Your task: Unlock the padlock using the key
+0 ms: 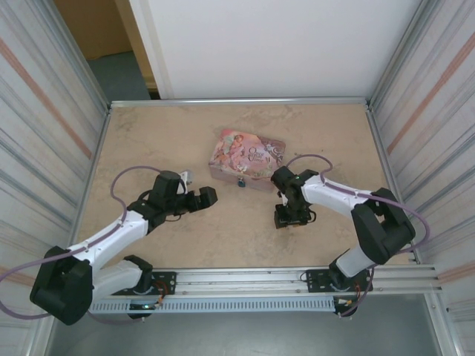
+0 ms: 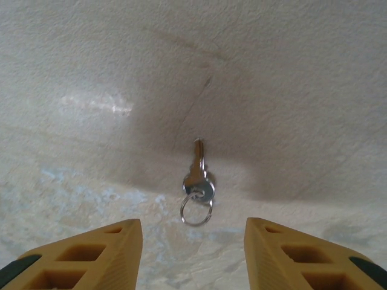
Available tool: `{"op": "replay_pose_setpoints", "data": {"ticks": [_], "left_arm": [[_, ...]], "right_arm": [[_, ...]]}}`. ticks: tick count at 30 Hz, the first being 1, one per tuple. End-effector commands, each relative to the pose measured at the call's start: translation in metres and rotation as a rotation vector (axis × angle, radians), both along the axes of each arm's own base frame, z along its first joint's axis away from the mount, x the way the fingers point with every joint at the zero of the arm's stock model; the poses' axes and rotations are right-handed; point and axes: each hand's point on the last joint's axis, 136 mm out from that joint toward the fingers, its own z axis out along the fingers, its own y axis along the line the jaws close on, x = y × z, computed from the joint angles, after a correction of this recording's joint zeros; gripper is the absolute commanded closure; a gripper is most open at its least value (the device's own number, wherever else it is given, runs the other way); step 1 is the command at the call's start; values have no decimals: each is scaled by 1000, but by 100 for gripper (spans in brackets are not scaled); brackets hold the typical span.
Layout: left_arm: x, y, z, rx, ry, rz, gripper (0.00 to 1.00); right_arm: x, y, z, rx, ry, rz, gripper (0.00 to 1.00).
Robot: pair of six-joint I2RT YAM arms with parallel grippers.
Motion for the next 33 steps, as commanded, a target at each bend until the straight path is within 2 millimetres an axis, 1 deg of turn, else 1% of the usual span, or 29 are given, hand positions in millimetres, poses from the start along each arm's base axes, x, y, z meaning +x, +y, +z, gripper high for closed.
{"op": "replay_pose_setpoints", "data": {"ticks": [1,5,12,17,21,33], "left_arm": [[5,-2,6,3,-22,3,1],[5,0,7,23,-23,1,1],[6,-2,9,14,-19,-1,1],[7,-3,9,10,-16,-1,1],[6,-4,9,4,-13,-4,1],[5,-4,11,3,-14,-6,1]], "right_arm": [[5,-2,0,-58,-9,21,56],[6,-1,-5,-75,-1,36,60],[4,0,-10,-89,17,43,69],[4,0,-11,-89,18,43,72],[3,1,-12,-85,19,42,77],[0,4,-14,-50,19,41,95]]}}
